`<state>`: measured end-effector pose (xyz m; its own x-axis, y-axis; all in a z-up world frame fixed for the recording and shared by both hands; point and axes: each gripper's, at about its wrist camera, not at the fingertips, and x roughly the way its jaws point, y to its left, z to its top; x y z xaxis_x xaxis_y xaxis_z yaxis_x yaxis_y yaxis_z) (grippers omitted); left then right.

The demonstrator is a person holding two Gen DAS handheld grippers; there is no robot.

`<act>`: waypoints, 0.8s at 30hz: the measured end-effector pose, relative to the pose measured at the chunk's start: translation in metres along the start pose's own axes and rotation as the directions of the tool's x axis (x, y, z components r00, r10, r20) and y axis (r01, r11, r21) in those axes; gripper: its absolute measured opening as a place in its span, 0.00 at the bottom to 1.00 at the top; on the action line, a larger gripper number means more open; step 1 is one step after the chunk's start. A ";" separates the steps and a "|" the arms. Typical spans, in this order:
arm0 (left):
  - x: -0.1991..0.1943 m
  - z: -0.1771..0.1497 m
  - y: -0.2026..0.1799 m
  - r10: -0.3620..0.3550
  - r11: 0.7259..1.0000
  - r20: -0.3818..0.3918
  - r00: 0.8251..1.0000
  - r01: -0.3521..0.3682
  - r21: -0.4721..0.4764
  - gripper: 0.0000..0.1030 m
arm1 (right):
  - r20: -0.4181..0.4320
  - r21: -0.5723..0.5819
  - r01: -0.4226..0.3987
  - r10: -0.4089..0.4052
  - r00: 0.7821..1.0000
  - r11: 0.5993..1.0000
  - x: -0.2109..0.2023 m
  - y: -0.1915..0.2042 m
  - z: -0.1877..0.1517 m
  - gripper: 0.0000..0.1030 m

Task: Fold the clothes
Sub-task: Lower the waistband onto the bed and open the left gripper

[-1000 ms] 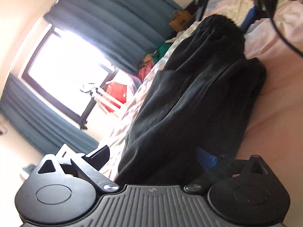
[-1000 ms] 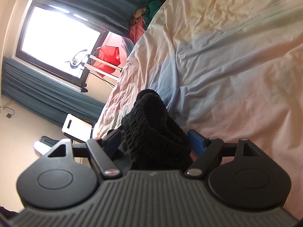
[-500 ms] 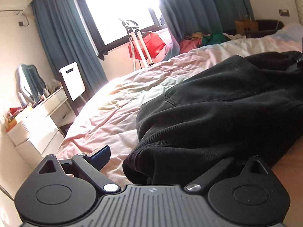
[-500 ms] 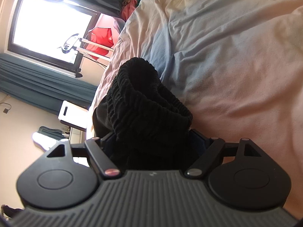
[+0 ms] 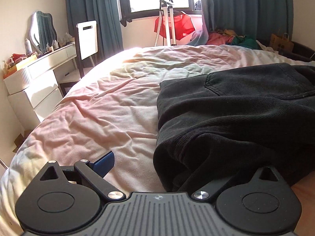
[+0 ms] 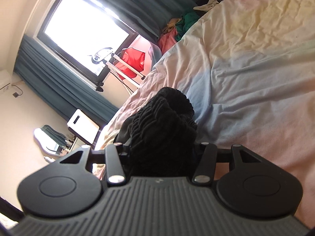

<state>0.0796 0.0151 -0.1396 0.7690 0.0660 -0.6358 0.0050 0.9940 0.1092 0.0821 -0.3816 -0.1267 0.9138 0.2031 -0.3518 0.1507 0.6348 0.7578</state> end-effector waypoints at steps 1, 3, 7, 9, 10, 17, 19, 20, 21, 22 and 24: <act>0.004 -0.001 0.002 -0.001 1.000 -0.012 1.000 0.001 -0.011 0.98 | -0.013 0.014 0.017 -0.017 1.000 1.000 0.004 -0.006 -0.001 0.52; 0.012 -0.002 0.009 -0.016 0.998 -0.040 0.999 0.014 -0.054 1.00 | -0.041 0.049 0.047 -0.045 0.998 0.998 0.012 -0.019 -0.004 0.52; 0.018 -0.001 0.020 -0.040 0.994 -0.072 0.997 0.032 -0.108 1.00 | -0.069 0.086 0.068 -0.062 0.996 0.994 0.021 -0.033 -0.011 0.53; 0.017 -0.002 0.021 -0.036 0.994 -0.069 0.997 0.029 -0.101 1.00 | -0.073 0.093 0.067 -0.061 0.995 0.993 0.022 -0.036 -0.013 0.55; 0.016 -0.003 0.022 -0.034 0.995 -0.067 0.997 0.027 -0.099 1.00 | -0.077 0.098 0.069 -0.061 0.995 0.993 0.023 -0.038 -0.013 0.55; 0.004 -0.011 0.030 -0.035 0.993 -0.072 0.997 0.027 -0.119 1.00 | -0.140 0.231 0.045 -0.013 0.990 0.972 0.021 -0.050 -0.019 0.61; 0.003 -0.011 0.032 -0.038 0.991 -0.077 0.996 0.028 -0.128 1.00 | -0.159 0.225 0.036 0.000 0.987 0.974 0.016 -0.044 -0.020 0.62; 0.002 -0.011 0.034 -0.039 0.990 -0.076 0.996 0.028 -0.137 1.00 | -0.165 0.209 0.027 0.008 0.986 0.977 0.015 -0.041 -0.021 0.64; 0.001 -0.012 0.035 -0.038 0.989 -0.073 0.997 0.027 -0.143 1.00 | -0.172 0.190 0.022 0.011 0.985 0.981 0.014 -0.037 -0.022 0.69; 0.000 -0.012 0.035 -0.037 0.989 -0.071 0.997 0.027 -0.146 1.00 | -0.182 0.158 0.037 -0.007 0.983 0.987 0.015 -0.034 -0.024 0.70; -0.003 -0.014 0.035 -0.036 0.988 -0.071 0.997 0.025 -0.151 1.00 | -0.208 0.114 0.072 -0.047 0.977 0.991 0.020 -0.032 -0.027 0.73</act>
<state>0.0690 0.0513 -0.1446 0.7212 0.0362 -0.6918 -0.0725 0.9971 -0.0233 0.0856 -0.3779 -0.1731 0.8070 0.3240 -0.4938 0.2582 0.5585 0.7883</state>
